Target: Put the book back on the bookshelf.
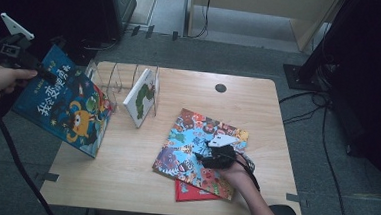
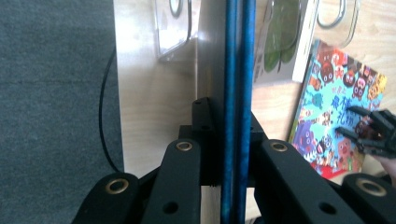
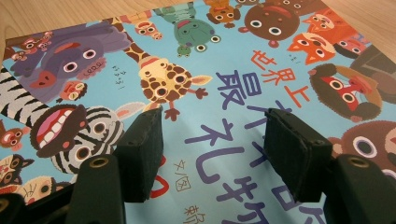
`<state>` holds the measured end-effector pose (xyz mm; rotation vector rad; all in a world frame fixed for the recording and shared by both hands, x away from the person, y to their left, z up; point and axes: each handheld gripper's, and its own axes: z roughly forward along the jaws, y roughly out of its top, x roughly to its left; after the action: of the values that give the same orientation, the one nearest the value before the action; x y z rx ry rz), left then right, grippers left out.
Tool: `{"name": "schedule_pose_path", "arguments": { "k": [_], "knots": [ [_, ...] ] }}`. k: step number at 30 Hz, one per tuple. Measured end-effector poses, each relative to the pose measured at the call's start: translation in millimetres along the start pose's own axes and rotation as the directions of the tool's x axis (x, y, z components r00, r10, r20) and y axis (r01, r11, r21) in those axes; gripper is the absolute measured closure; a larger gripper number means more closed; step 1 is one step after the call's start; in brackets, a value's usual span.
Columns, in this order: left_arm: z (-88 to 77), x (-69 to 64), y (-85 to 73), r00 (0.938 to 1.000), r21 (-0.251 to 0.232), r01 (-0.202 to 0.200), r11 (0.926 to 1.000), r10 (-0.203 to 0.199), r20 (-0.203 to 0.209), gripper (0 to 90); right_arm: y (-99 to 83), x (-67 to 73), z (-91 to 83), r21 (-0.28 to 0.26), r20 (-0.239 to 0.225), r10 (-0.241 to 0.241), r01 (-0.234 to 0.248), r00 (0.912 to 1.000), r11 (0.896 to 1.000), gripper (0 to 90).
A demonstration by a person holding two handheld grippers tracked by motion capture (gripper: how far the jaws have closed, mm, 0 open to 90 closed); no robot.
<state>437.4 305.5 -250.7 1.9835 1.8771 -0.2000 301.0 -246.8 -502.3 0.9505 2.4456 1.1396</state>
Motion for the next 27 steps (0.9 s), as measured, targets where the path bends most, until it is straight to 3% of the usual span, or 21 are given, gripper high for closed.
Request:
{"name": "schedule_pose_path", "arguments": {
  "k": [12, 27],
  "knots": [
    [6.5, -4.0, 28.3, 0.9999, -0.006, 0.010, 0.9999, -0.010, -0.001, 83.3, -0.3, 0.8, 0.0, -0.002, 0.006, 0.004, -0.004, 1.0000, 1.000, 37.7],
    [8.4, 4.5, 54.5, 0.9998, -0.022, 0.017, 0.9996, -0.017, 0.011, 83.4, -2.7, 4.1, -2.7, -0.004, 0.032, 0.023, -0.023, 0.9992, 1.000, 37.6]
  ]
}}
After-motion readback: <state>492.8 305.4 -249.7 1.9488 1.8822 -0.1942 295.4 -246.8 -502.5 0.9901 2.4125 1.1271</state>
